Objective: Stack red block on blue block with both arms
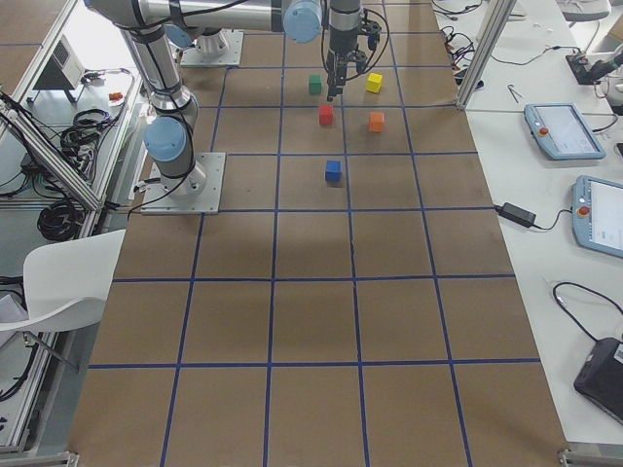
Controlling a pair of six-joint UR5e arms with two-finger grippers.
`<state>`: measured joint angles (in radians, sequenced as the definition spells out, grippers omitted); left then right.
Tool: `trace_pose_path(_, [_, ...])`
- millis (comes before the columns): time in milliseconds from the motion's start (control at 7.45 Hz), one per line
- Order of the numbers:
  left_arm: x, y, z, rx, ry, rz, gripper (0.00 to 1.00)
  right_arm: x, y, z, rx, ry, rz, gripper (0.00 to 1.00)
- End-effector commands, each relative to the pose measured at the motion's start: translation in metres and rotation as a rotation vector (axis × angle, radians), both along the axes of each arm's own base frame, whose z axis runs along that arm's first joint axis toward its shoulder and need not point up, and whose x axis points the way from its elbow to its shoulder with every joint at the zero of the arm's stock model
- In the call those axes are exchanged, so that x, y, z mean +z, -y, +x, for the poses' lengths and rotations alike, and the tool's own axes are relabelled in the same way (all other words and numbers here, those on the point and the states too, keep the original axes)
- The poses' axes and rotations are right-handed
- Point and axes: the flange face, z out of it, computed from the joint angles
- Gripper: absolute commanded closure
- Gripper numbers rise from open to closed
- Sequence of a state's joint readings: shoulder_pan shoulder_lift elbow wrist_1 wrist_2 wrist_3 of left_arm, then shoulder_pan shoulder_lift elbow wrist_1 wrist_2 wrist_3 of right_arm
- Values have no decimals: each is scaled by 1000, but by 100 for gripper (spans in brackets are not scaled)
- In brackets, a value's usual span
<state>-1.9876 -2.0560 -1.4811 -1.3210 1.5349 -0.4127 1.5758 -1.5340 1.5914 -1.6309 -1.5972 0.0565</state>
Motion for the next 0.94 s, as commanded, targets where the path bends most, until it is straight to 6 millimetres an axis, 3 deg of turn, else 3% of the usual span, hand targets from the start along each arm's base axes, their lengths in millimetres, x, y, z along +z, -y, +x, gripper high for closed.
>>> trace_pose_path(0, [74,18,98,91,6,4,0,0,-1,3,-1,8,1,0])
trace_pose_path(268, [144,8,180,105,19,-28,0,0,-1,3,-2,8,0,0])
trace_pose_path(403, [169,-8,201,63,5,-43,0,0,-1,3,-1,7,0,0])
trace_pose_path(537, [186,-23,230,57,-5,-74,0,-1,0,3,-1,6,3,0])
trace_pose_path(671, [189,-44,253,27,-12,-82,0,0,-1,4,1,8,1,0])
trace_pose_path(805, [177,-66,259,30,-22,-84,0,0,-1,4,1,7,1,0])
